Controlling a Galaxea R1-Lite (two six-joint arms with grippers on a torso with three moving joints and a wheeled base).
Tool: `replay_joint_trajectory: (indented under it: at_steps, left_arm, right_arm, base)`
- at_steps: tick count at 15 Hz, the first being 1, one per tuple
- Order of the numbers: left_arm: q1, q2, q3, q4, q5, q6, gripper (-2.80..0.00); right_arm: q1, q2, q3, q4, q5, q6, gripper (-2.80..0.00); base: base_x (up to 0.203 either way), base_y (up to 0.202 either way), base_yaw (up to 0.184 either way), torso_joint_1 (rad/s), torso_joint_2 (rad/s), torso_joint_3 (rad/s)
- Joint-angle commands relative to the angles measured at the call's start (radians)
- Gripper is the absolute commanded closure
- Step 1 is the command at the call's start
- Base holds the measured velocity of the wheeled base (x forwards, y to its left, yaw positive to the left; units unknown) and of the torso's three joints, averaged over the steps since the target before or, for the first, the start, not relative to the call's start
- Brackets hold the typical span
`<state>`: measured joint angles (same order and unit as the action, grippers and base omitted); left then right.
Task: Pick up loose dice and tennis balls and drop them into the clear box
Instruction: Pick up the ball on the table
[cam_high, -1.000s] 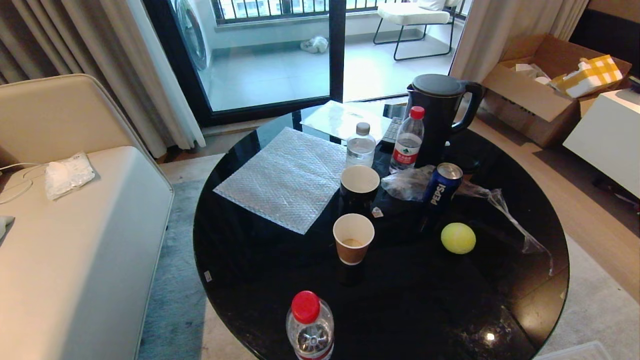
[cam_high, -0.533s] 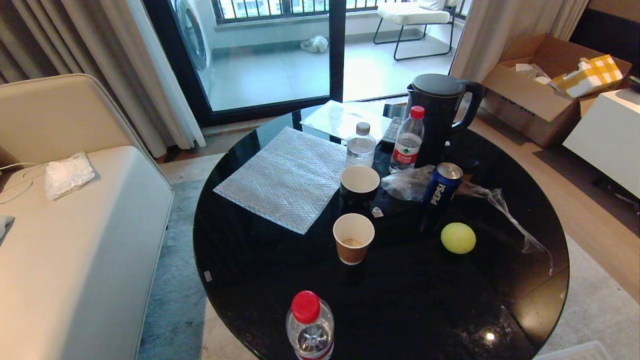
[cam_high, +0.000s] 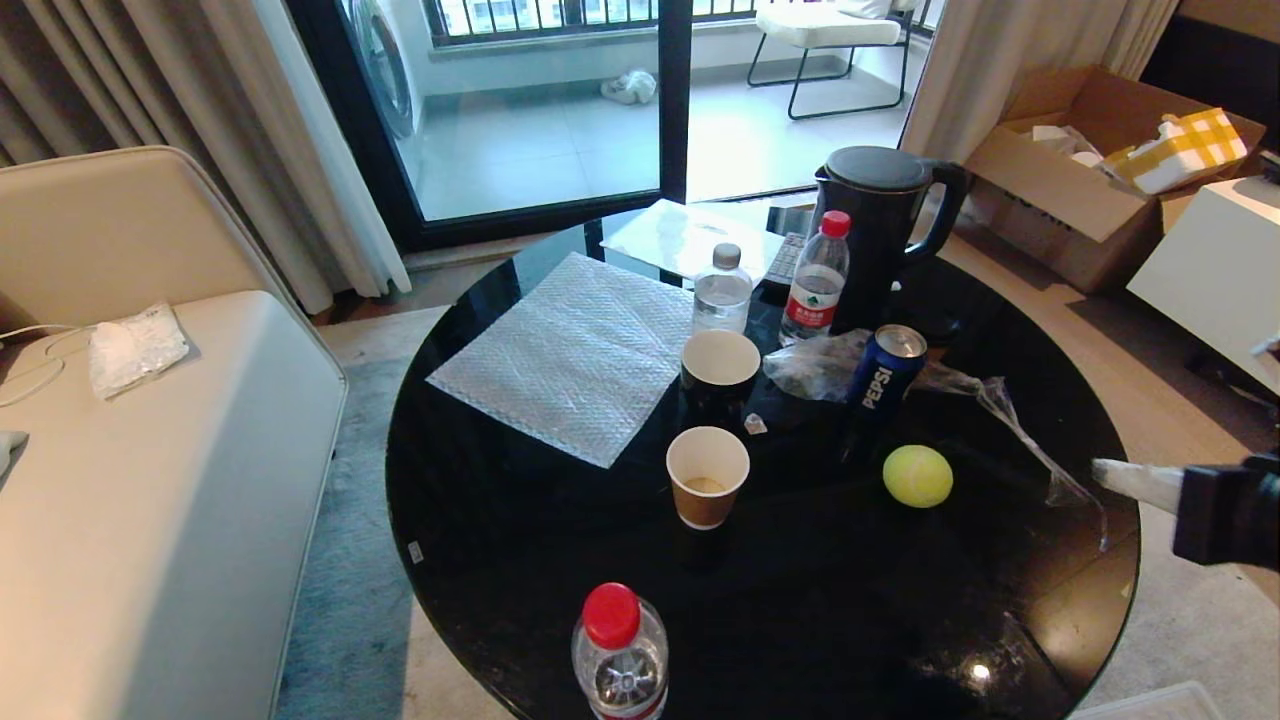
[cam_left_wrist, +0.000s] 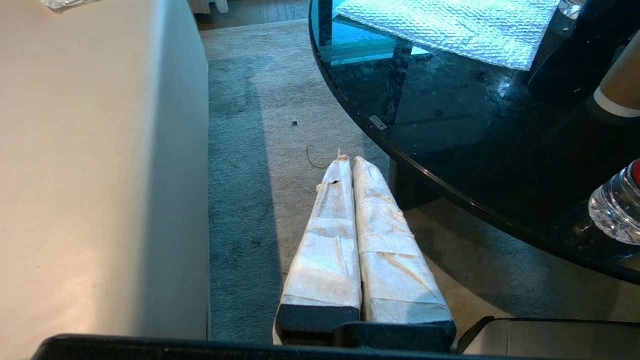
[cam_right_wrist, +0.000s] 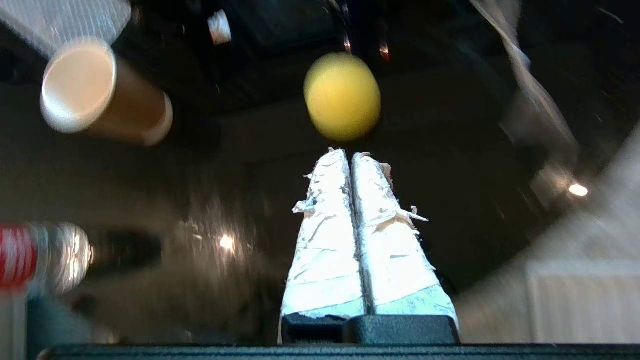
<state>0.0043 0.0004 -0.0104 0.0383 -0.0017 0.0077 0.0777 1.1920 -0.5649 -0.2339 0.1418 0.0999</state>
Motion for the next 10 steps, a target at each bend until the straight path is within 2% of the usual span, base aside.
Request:
replay_joint_trajectory:
  at_steps: [1,2,5,8,10]
  left_arm:
    - [0.0,0.0,0.0,0.0,0.0,0.0,0.0]
    - [0.0,0.001,0.0,0.0,0.0,0.0,0.0]
    - [0.0,0.0,0.0,0.0,0.0,-0.001,0.0]
    - [0.0,0.0,0.0,0.0,0.0,-0.002,0.0]
    - [0.0,0.0,0.0,0.0,0.0,0.0,0.0]
  right_arm:
    - [0.024,0.296,-0.043,-0.128,0.004,0.009,0.0]
    - [0.028,0.335,-0.055,-0.152,0.004,0.004,-2.8]
    - [0.032,0.421,-0.071,-0.171,0.002,-0.072,-2.8]
    - [0.033,0.495,-0.072,-0.188,0.002,-0.111,-2.8]
    - [0.033,0.533,-0.069,-0.269,0.004,-0.119,-2.8]
  base:
    - [0.0,0.0,0.0,0.0,0.0,0.0]
    - [0.0,0.0,0.0,0.0,0.0,0.0]
    - [0.0,0.0,0.0,0.0,0.0,0.0]
    - [0.0,0.0,0.0,0.0,0.0,0.0]
    - [0.0,0.0,0.0,0.0,0.0,0.0]
